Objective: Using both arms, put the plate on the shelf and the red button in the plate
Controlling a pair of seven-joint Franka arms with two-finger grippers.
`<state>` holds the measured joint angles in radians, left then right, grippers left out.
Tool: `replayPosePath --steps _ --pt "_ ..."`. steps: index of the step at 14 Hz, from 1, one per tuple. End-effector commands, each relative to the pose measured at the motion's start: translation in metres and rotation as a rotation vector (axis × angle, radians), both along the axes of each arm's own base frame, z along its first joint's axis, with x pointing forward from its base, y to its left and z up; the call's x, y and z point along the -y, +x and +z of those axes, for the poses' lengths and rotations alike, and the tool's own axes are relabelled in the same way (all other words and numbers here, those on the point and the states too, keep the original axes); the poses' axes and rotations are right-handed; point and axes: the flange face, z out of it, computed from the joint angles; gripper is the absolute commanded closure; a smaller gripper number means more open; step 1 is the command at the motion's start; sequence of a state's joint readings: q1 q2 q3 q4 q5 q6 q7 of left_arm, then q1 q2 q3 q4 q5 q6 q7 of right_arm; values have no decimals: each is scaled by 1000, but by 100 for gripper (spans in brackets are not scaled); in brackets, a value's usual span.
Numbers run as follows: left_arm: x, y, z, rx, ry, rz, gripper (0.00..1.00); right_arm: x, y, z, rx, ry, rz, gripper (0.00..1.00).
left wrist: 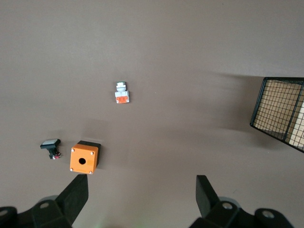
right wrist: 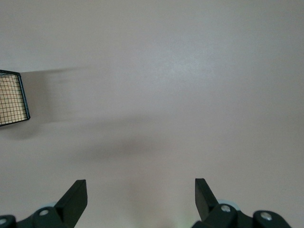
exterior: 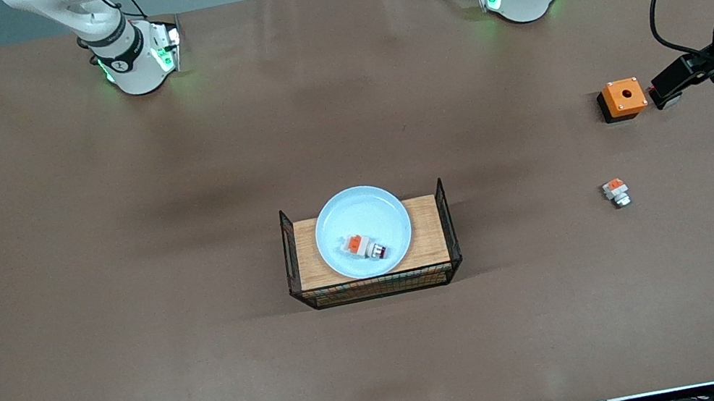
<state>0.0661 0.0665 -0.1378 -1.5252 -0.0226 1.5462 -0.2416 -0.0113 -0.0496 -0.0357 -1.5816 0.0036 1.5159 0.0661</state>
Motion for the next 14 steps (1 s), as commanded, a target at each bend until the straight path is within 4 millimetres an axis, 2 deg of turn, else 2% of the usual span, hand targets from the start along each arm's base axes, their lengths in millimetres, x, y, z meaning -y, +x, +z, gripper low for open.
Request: replayPosePath --steps 1,6,10,14 --pt "-6 -4 4 15 19 -30 1 2 -8 2 14 13 11 0" --pt "-8 1 5 49 24 -102 1 3 -8 2 13 13 8 0" --pt "-21 9 11 121 28 -154 1 10 -9 1 8 15 -8 0" --pt "-18 12 14 151 29 -162 0 10 -10 1 5 15 -8 0"
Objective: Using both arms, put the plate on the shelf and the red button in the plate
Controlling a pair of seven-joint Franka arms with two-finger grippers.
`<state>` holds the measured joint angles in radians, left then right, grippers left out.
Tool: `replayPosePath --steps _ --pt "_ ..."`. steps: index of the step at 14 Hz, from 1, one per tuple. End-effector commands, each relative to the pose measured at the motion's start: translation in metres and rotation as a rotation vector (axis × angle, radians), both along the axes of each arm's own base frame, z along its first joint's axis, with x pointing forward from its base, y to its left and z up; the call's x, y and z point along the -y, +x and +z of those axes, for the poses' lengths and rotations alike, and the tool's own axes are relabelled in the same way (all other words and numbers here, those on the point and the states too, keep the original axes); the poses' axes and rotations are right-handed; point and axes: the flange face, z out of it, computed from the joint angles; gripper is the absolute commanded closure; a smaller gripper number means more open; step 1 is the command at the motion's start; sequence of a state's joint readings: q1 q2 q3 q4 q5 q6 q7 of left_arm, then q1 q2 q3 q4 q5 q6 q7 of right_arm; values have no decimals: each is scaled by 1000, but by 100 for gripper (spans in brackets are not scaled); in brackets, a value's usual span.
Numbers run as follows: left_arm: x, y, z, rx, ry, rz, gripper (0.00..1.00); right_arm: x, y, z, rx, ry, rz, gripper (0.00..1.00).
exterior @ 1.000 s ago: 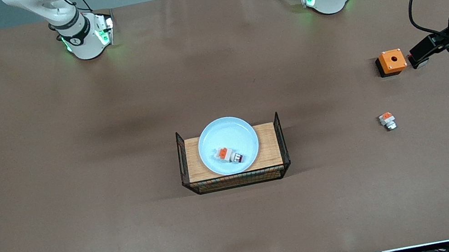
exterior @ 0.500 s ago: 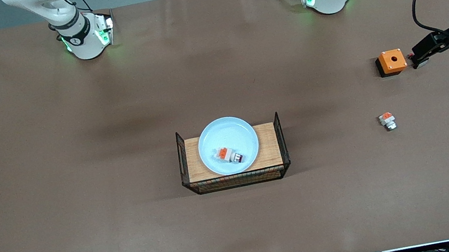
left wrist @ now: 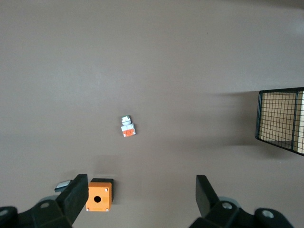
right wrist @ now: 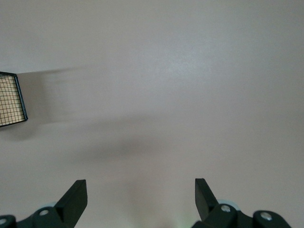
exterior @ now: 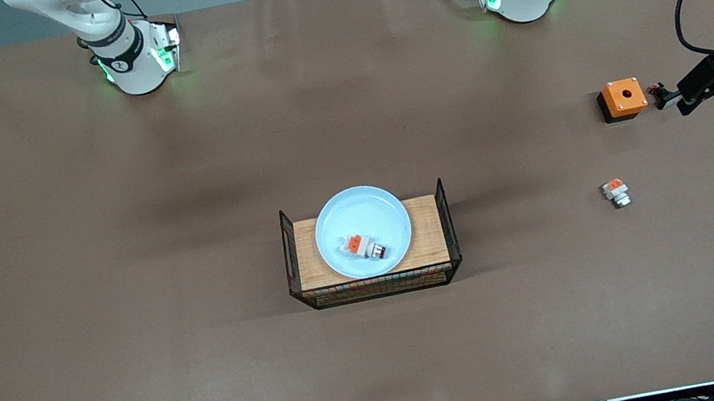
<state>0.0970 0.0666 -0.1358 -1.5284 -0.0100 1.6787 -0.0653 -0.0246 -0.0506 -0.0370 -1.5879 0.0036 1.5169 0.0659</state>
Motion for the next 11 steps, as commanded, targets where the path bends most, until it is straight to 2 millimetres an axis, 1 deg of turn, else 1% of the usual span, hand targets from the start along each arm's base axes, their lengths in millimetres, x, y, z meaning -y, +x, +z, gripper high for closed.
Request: replayPosePath --steps 1,4,7,11 --pt "2 -3 4 18 20 -21 0 0 -9 3 8 15 11 0" --pt "6 -3 5 19 20 -30 0 -2 -9 3 6 15 16 0" --pt "6 -3 9 28 21 -30 0 -2 -13 5 15 14 19 0" --pt "6 -1 8 26 20 -28 0 -4 -12 8 32 14 109 0"
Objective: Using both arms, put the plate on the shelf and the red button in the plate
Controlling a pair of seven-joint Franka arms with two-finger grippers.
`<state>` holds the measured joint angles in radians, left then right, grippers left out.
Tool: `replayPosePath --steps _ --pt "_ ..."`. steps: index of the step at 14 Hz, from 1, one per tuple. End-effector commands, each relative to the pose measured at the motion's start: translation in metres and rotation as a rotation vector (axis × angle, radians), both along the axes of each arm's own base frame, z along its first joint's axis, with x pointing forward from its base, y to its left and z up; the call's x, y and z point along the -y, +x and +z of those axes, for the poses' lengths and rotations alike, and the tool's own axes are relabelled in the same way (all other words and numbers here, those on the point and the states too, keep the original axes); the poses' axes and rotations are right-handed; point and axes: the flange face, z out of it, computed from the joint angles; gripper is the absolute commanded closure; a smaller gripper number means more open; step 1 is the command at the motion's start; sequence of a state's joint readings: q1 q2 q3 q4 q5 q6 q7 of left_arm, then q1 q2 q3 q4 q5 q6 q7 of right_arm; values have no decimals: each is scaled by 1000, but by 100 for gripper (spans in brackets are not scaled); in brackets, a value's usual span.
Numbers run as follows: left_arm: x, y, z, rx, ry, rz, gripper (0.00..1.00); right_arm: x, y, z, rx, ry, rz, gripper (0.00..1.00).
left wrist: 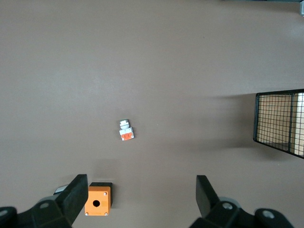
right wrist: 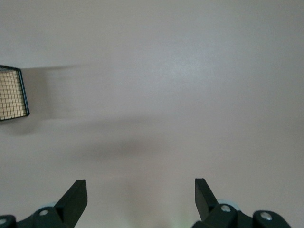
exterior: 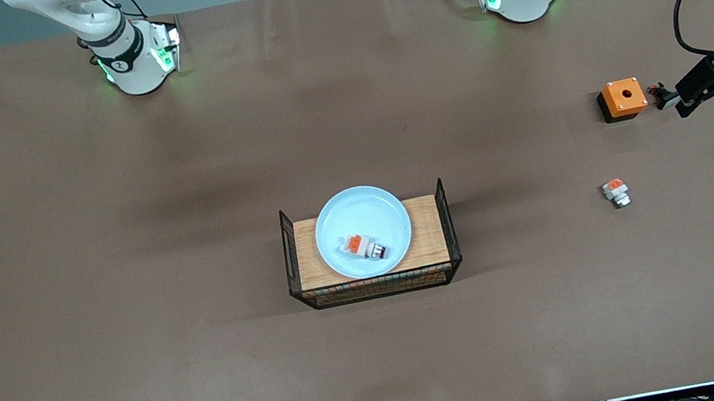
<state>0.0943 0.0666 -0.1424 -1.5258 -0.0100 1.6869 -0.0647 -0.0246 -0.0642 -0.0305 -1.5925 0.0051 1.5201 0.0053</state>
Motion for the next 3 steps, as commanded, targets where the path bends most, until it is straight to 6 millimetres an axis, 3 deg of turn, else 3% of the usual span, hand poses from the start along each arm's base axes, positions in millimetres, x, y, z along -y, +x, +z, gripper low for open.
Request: replayPosePath --steps 1,3 --pt "1 -1 6 17 20 -18 0 1 -8 3 20 12 44 0" --pt "3 -2 6 15 19 -20 0 0 -8 2 16 13 44 0"
